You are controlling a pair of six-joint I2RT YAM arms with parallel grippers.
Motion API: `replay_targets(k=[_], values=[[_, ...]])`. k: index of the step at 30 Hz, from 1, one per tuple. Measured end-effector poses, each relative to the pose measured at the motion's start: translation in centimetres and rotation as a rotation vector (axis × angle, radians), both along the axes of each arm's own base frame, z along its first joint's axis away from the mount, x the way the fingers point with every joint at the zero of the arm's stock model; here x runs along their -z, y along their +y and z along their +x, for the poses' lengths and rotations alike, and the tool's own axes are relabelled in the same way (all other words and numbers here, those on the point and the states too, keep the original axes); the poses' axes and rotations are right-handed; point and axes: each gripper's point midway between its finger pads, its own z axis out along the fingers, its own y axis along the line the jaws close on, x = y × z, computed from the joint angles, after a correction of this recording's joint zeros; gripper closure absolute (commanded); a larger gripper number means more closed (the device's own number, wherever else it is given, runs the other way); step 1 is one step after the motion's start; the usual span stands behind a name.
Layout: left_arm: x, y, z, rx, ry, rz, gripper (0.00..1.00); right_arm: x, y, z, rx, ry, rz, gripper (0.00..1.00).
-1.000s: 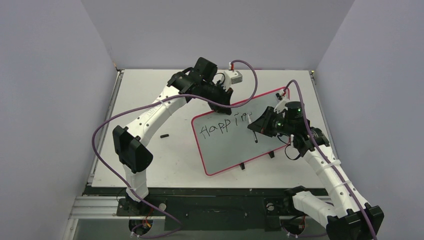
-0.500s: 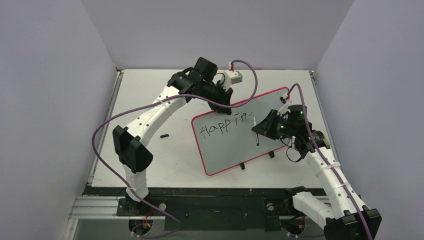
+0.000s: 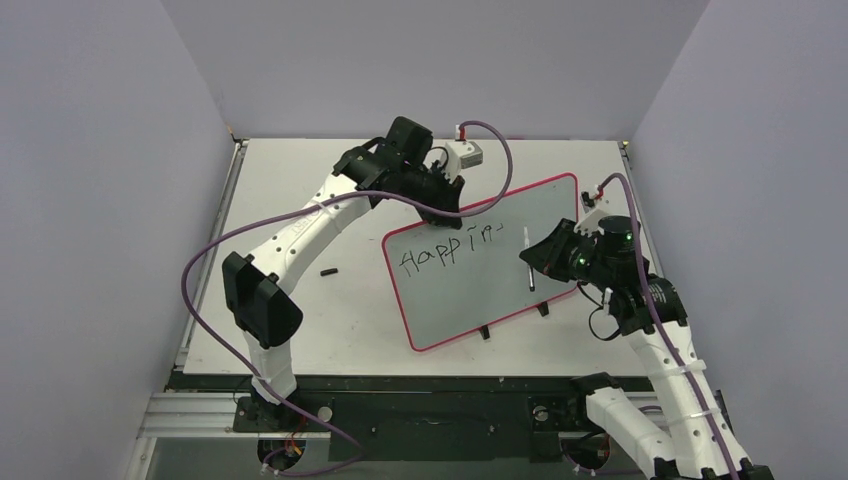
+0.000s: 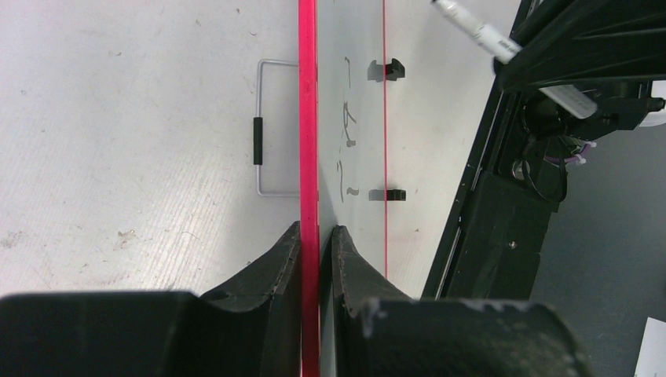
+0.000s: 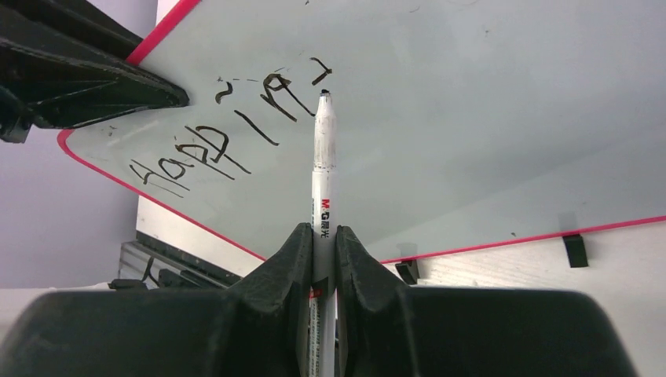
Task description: Write a sentence on the whiteboard
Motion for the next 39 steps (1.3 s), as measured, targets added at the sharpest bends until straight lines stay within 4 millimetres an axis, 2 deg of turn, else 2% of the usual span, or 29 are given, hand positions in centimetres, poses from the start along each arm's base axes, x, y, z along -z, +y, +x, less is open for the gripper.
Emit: replay_targets(k=[4,13,32,39], values=[[0.3,0.3,0.3,-0.012,0.007,0.003,1.00,-0.9,-0.7,-0.5,0.021,-0.035,-0.025,1.00],[1.3,0.7,1.7,-0.027,0.026,-0.004,1.00,-0.2,-1.6,-0.9,0.047,-0.018,-0.068,1.00],[3.0,0.6,3.9,-0.041,0.025,-0.019,0.83,0.2,-1.9,-0.7,0.057,-0.009,-0.086,1.00],[5.1,1.4,5.5,-0.067,0.018,0.010,0.81,0.3,-1.9,-0.7,0.060,-0.004,-0.091,1.00]])
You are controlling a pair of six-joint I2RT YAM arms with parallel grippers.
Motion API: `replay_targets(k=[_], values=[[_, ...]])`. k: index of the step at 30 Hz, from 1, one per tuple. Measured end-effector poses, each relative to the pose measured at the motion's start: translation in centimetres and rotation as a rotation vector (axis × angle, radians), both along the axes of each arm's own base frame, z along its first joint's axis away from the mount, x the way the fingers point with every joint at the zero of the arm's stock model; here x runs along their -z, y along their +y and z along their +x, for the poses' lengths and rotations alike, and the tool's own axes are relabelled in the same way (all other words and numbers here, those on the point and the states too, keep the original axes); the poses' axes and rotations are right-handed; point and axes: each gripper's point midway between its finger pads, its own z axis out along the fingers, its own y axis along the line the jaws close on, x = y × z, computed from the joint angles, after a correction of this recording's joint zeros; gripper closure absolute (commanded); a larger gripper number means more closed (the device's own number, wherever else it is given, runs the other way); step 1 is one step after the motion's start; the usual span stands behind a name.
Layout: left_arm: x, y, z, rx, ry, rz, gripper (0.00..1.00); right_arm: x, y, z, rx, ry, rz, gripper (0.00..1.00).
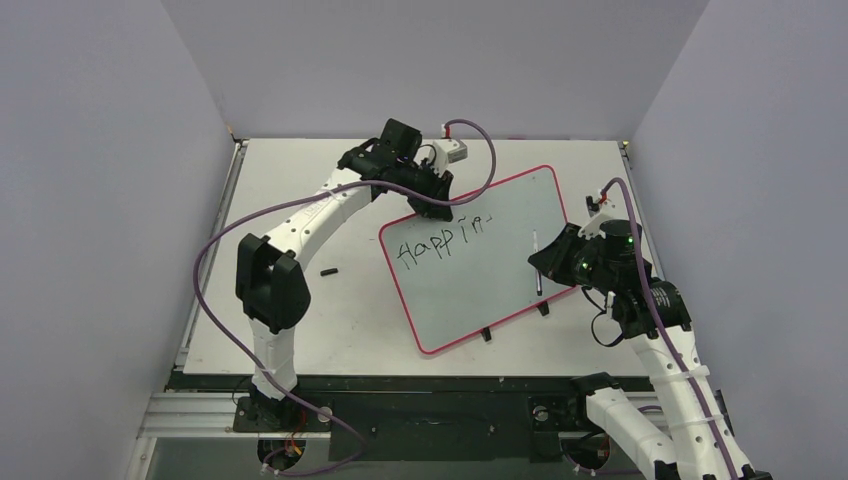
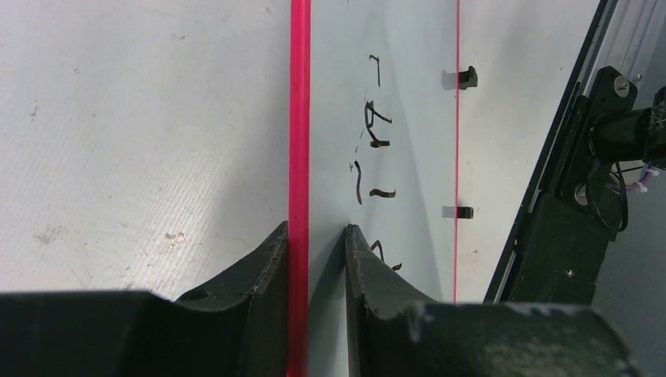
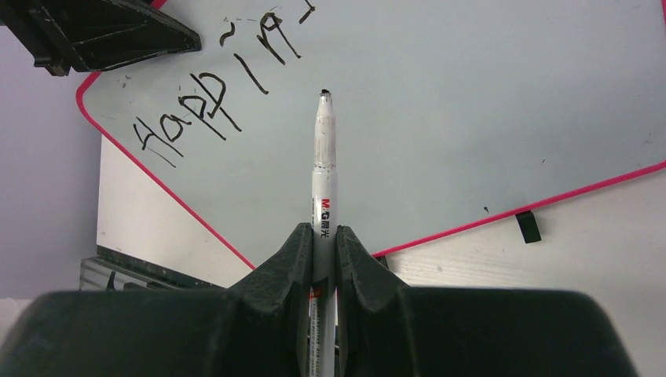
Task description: Write a sentence on the whiteboard
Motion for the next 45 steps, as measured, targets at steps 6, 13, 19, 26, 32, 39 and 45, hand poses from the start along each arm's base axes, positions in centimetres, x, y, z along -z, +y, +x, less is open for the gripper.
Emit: replay_targets(k=[6,13,19,26,32,39,45], values=[[1.0,0.2,0.6,-0.011,0.009,0.005,0.78,0.0,-0.1,0.0,0.001,-0.002,-0.005,1.00],[1.8,0.6,1.0,-0.029,-0.004,0.033,0.72,0.1,-0.2,0.1,0.003,-0.005,-0.013,1.00],[3.1,1.3,1.3,-0.051,-0.007,0.079,0.71,0.1,-0.2,0.1,0.003,-0.003,-0.014,1.00],[3.1,1.4,1.4,-0.054,-0.014,0.085,0.69,0.1,-0.2,0.1,0.001,-0.005,-0.017,1.00],[3.4,1.6,1.7,-0.062,-0.044,0.116,0.64,0.1,-0.2,0.1,0.001,-0.005,-0.017,1.00],[3.8,1.9,2.1,-0.071,-0.080,0.157,0.61,0.1,-0.2,0.1,0.001,-0.005,-0.017,1.00],[3.9,2.1,2.2,-0.078,-0.086,0.167,0.60,0.1,-0.2,0.1,0.001,-0.005,-0.017,1.00]])
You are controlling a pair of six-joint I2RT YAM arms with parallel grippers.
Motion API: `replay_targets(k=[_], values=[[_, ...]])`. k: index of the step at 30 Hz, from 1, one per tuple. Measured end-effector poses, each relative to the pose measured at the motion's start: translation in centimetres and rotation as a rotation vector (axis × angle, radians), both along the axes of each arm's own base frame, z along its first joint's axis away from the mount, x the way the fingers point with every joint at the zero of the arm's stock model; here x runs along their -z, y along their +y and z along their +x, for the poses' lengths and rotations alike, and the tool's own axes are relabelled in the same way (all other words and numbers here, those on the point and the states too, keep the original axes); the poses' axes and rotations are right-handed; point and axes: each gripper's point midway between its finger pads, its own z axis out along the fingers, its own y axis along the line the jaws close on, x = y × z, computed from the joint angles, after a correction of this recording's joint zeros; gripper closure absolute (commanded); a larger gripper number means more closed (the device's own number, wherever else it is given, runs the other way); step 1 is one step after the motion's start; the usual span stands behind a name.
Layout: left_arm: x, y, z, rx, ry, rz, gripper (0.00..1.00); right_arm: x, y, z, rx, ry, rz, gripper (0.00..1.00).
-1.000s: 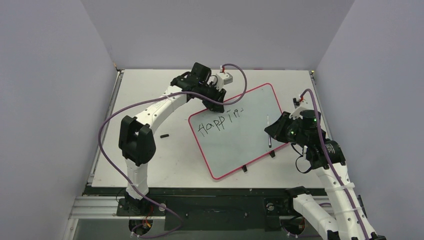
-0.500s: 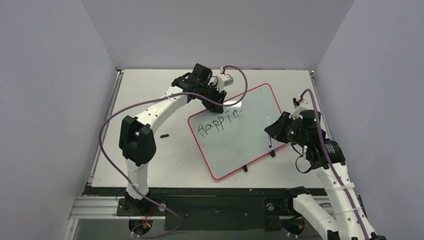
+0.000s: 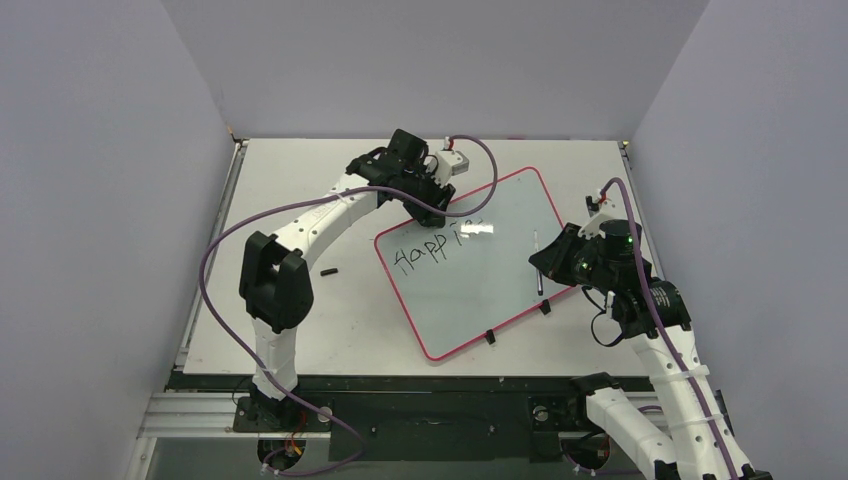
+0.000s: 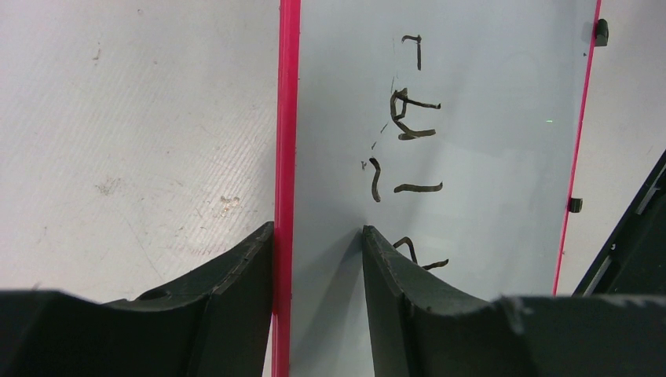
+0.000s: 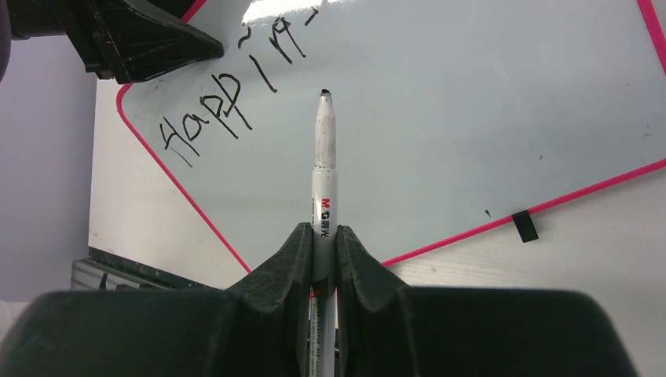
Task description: Write a sentence on the whiteboard
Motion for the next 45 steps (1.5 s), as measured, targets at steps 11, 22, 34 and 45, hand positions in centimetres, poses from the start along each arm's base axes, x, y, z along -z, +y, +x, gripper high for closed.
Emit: replay_targets(k=[11,22,34,45], values=[[0.1,0.3,0.2,-0.012,-0.004,0.012,0.57,0.0,0.0,0.0,-0.002,-0.001,-0.002,1.00],[-0.3,0.7,0.6,-0.056,-0.008,0.014,0.52,0.1,0.0,0.1,-0.002,0.004,-0.004,1.00],[-2.7,1.6,1.6,-0.142,-0.030,-0.024,0.46,-0.3,0.7,0.1,-0.040,-0.017,0.014,1.00],[-17.3,0.6,-3.3,-0.100,-0.137,-0.399,0.44,-3.9,7.1,-1.6,-0.367,-0.205,0.073,1.00]])
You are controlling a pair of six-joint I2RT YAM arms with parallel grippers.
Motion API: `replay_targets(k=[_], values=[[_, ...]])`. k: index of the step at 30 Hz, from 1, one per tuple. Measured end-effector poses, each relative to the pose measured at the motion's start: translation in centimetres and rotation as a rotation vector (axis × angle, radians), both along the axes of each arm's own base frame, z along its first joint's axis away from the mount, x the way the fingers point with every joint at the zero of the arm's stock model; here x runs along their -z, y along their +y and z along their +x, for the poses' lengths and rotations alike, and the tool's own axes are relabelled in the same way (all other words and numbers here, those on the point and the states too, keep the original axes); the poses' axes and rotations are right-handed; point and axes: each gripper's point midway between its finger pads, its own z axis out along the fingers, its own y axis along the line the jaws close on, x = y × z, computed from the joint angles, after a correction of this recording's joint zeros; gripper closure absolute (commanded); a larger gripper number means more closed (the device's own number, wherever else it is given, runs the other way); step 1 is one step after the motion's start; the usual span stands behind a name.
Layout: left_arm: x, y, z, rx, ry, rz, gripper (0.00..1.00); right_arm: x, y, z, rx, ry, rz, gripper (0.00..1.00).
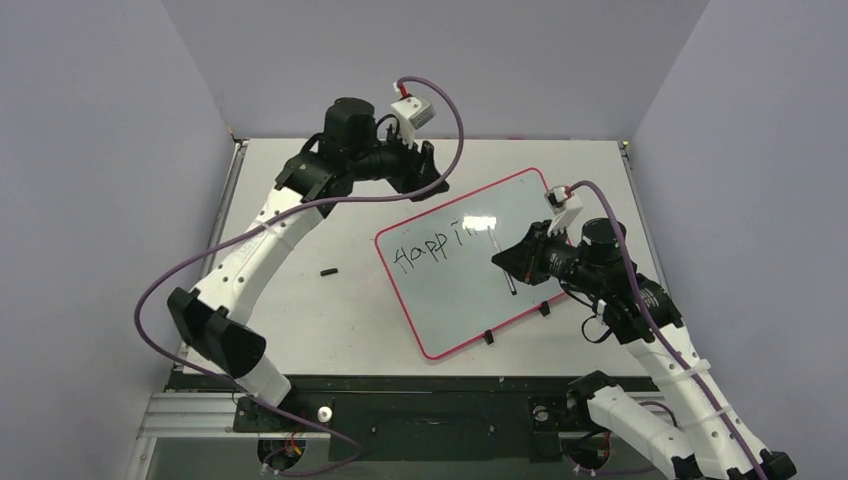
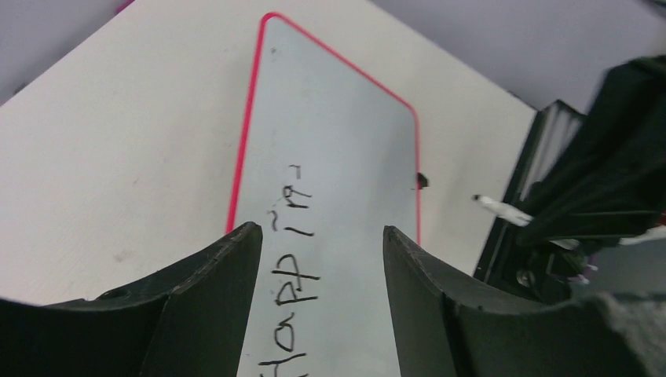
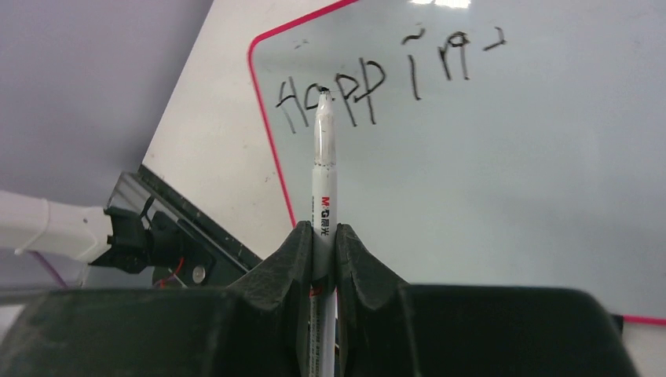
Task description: Write a sentence on the whiteboard
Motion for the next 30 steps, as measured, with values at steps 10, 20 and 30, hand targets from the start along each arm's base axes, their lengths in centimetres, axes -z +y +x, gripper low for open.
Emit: replay_targets(k=[10,20,30], values=[[-2.0,1.0,-11.3,0.400,-0.132,-0.116,0.40,-1.3,4.7,-2.3,-0.289,-0.026,0.024,1.00],[1.3,2.9,-15.9,0.507,-0.452,0.003,0.34,0.1,6.7,-2.9,-0.366,0.170,0.059,1.00],[2.2,2.6,-17.8,0.653,-0.811,0.114,0.36,0.4,9.2,-5.2,-0.470,0.300,0.078,1.00]])
